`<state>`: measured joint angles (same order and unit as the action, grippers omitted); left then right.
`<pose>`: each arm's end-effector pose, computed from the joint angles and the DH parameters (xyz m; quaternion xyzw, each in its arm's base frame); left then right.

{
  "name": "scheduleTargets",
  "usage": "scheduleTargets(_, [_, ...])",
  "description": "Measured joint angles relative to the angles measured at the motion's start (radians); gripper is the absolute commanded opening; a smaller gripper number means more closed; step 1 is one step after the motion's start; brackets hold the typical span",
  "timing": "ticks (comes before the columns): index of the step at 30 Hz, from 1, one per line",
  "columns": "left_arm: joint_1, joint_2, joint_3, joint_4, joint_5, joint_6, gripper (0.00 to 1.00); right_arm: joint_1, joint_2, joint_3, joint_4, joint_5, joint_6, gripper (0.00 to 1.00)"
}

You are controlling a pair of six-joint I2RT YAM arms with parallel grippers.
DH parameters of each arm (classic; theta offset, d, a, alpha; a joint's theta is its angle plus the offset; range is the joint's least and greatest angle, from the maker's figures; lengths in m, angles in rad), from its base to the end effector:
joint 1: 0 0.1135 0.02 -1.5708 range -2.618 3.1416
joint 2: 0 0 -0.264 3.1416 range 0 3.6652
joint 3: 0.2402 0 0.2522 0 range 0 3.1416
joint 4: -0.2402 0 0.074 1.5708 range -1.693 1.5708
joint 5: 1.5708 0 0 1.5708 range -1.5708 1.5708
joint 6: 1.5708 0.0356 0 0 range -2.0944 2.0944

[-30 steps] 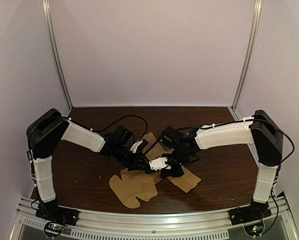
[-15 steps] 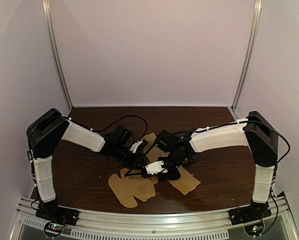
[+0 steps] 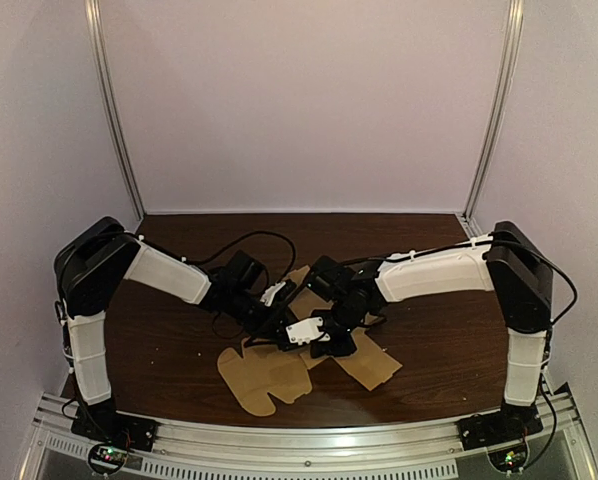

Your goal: Fold the paper box

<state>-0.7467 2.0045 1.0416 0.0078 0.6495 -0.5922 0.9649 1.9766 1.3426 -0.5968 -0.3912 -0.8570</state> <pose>0.2637 -0.2734 0.1027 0.1661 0.8930 -0.4167 0.0365 0.2125 0.3306 0.1585 -0.7840 0.5667 0.2002 0.1554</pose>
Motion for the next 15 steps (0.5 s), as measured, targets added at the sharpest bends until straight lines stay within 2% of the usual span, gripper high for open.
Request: scheduleTargets(15, [0.000,0.002,0.000,0.001,0.004,-0.001,0.00,0.014,0.053,0.047,-0.048,0.043,-0.013,0.01])
